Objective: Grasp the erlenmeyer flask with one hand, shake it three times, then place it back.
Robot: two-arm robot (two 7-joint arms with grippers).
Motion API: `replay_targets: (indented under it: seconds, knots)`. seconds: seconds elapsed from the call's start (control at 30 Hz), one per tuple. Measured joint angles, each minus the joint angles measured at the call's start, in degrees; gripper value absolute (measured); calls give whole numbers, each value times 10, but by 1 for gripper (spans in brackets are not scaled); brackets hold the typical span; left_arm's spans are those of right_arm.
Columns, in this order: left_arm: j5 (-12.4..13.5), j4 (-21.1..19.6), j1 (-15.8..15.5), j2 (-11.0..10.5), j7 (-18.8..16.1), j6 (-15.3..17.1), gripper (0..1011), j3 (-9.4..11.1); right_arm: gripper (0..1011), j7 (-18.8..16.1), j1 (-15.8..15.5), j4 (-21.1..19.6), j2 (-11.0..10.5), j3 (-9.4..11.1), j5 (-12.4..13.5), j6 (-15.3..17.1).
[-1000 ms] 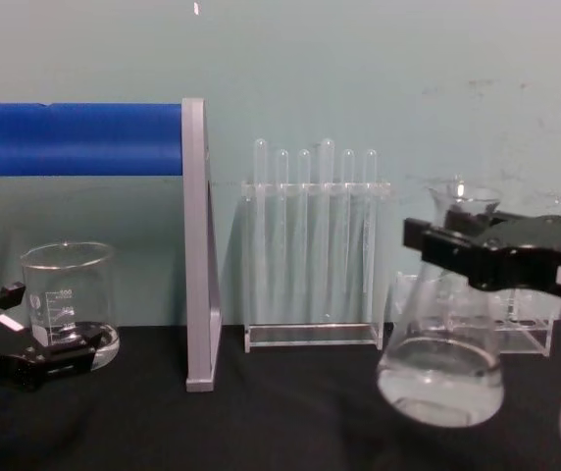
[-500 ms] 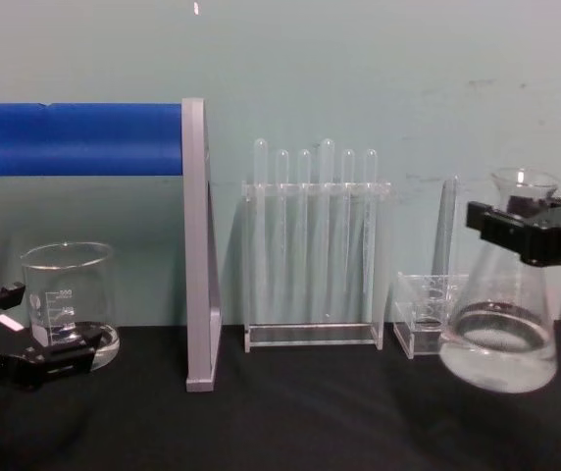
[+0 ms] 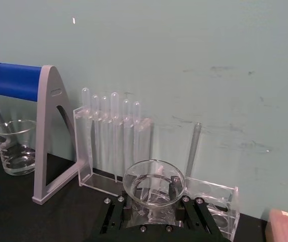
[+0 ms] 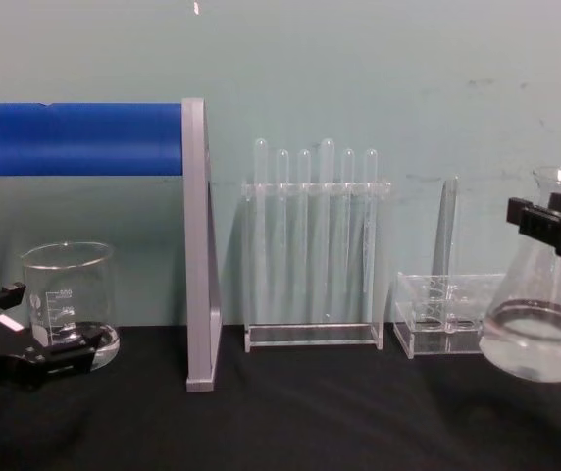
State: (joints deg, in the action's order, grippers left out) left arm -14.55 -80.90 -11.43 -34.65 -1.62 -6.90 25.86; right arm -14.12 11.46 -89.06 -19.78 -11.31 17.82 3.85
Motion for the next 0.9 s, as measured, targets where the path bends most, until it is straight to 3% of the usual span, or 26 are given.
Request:
replay_targets:
  seconds: [0.43, 0.9]
  knots:
    - [0, 0, 0, 0, 0, 0, 1001, 0, 453, -12, -6, -7, 6, 0, -8, 5]
    - [0, 0, 0, 0, 0, 0, 1001, 0, 453, -49, -27, -48, 1, -34, 2, 12]
